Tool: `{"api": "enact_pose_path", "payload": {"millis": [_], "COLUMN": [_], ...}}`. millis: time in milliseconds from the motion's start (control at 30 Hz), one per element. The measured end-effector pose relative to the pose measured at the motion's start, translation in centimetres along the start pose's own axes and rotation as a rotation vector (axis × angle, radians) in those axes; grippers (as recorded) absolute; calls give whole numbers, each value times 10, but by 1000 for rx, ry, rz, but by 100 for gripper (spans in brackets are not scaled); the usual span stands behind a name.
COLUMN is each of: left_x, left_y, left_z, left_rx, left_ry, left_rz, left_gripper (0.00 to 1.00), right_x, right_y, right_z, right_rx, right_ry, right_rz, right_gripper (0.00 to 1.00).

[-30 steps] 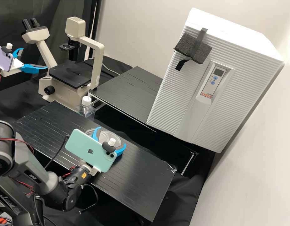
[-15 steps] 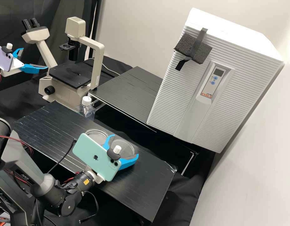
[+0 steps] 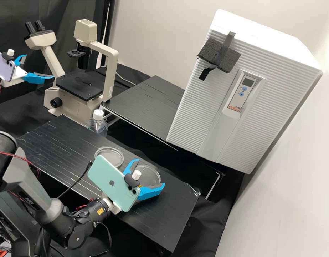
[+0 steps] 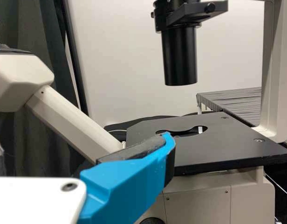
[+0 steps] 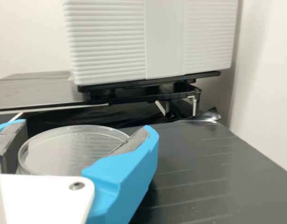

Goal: Open the petri dish lid.

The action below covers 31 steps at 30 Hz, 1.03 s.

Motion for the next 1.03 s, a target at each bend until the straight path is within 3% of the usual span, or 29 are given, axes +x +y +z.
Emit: {"api": "enact_pose_path", "payload": {"millis": [33,67,333,633,733,867,1033], "left_x": [0,0,0,0,0,0,0], "left_y": [0,0,0,0,0,0,0], "left_z": [0,0,0,0,0,0,0], "left_rx": [0,0,0,0,0,0,0], "left_ry": [0,0,0,0,0,0,0], "left_rz": [0,0,0,0,0,0,0], "left_gripper": [100,100,100,100,100,100,100], "right_x": [1,1,5,4,1,-4,-2], "right_y": [-1,-2,-8,-6,-2,6,7], "right_z": [0,0,-2,-6,-9,-10,-18], "right_rx": [-9,-16,-56,-56,-37,20,49], "right_ry": [-4,-7,-20,-40,-37,-34,61], "right_rz": [-5,-8,-47,-7,24,82,104], "right_gripper": [0,100,100,100,100,100,100]}}
